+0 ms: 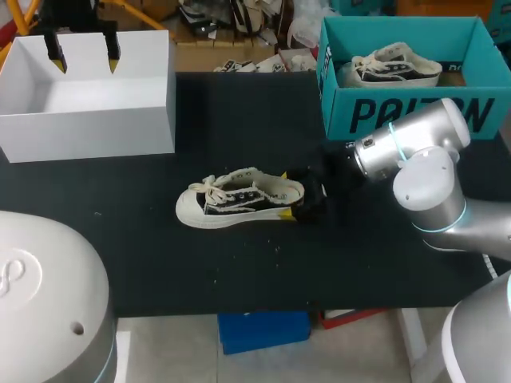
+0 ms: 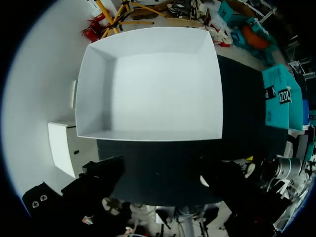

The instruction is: Take the shoe out of the shoebox, open the shoe tongue, remove and reinsert the insole, then place the shoe into the shoebox

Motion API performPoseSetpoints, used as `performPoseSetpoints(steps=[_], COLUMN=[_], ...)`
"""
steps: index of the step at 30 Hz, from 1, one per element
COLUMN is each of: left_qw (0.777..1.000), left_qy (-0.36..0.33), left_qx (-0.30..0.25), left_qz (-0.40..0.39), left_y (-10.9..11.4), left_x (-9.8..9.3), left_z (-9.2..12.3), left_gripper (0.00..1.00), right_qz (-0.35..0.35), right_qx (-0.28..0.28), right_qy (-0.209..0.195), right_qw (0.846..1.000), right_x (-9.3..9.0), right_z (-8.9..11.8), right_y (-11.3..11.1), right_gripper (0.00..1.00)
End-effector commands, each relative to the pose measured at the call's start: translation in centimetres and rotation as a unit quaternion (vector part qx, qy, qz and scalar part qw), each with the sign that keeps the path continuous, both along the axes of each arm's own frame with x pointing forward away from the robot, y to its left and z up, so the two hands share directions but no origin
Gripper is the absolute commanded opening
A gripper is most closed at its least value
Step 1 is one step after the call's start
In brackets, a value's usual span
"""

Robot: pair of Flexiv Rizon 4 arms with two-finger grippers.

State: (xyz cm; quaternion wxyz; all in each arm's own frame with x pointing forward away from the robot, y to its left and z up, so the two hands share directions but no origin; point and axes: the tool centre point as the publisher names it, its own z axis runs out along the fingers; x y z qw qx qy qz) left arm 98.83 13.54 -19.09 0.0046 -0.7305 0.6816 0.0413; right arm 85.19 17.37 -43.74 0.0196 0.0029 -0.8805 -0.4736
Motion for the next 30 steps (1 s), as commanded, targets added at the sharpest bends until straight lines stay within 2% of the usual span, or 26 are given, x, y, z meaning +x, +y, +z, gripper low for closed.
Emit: performPoseSetpoints(steps=[1, 5, 11, 28, 30], left_qw=[0.999, 0.998, 0.998, 0.998, 0.997], left_qy=[-0.012, -0.026, -0.023, -0.023, -0.029], left_qx=[0.040, 0.052, 0.051, 0.051, 0.068], left_qz=[0.010, 0.012, 0.008, 0.008, 0.013], left_y=[-2.4, -4.9, -9.3, -9.3, -9.8], left_x=[-1.2, -3.0, -5.9, -5.9, -5.4], left_z=[1.3, 1.1, -0.5, -0.5, 0.0], left_gripper=[1.00, 1.00, 1.00, 1.00, 1.00], right_qz=[-0.001, -0.001, -0.001, -0.001, -0.001], right_qx=[-0.001, -0.001, -0.001, -0.001, -0.001], right_qy=[0.000, 0.000, 0.000, 0.000, 0.000], right_qw=[1.000, 1.000, 1.000, 1.000, 1.000], right_x=[0.1, 0.1, 0.1, 0.1, 0.1], right_z=[-0.1, -0.1, -0.1, -0.1, -0.1], right_y=[0.2, 0.2, 0.2, 0.2, 0.2], right_gripper=[0.00, 0.00, 0.00, 0.00, 0.00])
